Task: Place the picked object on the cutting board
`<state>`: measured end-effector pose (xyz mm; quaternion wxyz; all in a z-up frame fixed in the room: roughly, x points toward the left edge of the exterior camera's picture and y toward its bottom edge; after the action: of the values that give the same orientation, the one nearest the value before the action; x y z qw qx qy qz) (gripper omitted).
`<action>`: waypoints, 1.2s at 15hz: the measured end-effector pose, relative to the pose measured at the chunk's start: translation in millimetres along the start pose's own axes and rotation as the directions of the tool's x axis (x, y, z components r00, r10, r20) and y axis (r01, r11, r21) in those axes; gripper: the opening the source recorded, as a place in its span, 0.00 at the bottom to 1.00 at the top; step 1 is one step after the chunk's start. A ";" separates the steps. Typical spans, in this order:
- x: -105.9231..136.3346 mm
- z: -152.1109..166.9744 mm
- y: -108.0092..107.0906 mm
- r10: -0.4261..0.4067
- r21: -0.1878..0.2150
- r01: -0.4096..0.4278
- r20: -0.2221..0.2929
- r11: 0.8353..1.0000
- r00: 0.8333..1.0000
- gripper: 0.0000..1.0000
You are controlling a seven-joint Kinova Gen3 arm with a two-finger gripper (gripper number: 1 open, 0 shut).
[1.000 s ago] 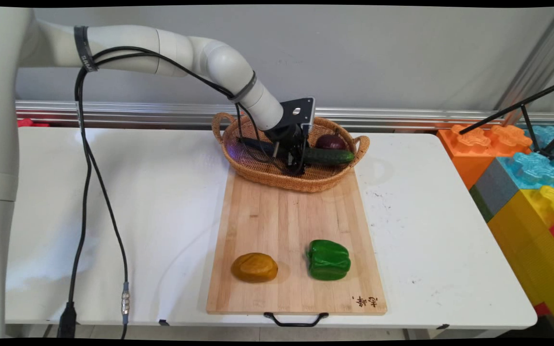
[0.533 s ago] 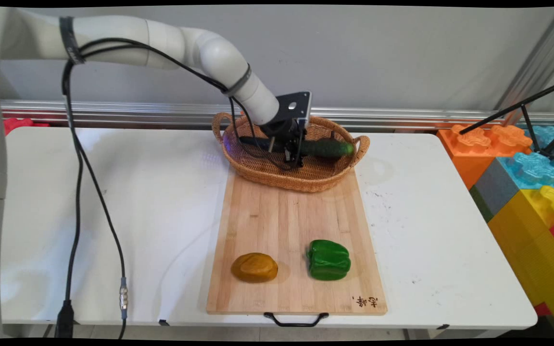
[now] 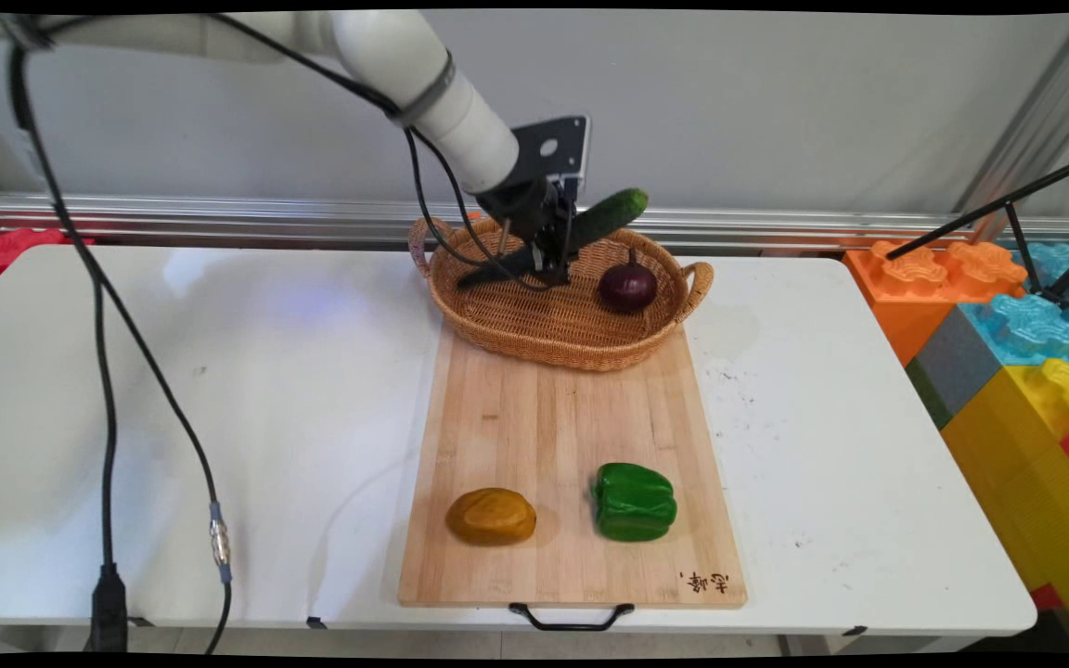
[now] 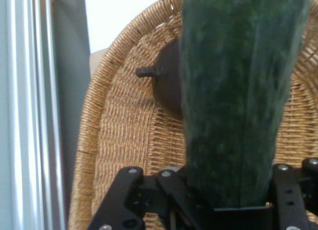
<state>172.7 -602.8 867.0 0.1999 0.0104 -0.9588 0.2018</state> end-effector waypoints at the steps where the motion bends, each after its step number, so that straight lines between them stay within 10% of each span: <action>1: 5.6 -11.1 1.5 -0.003 0.006 0.003 0.004 1.000 1.000 0.00; 18: 77.0 -117.0 62.8 -0.042 -0.060 0.044 0.035 0.997 0.999 0.00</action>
<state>139.9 -494.7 970.9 0.1882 0.0284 -0.9673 0.1679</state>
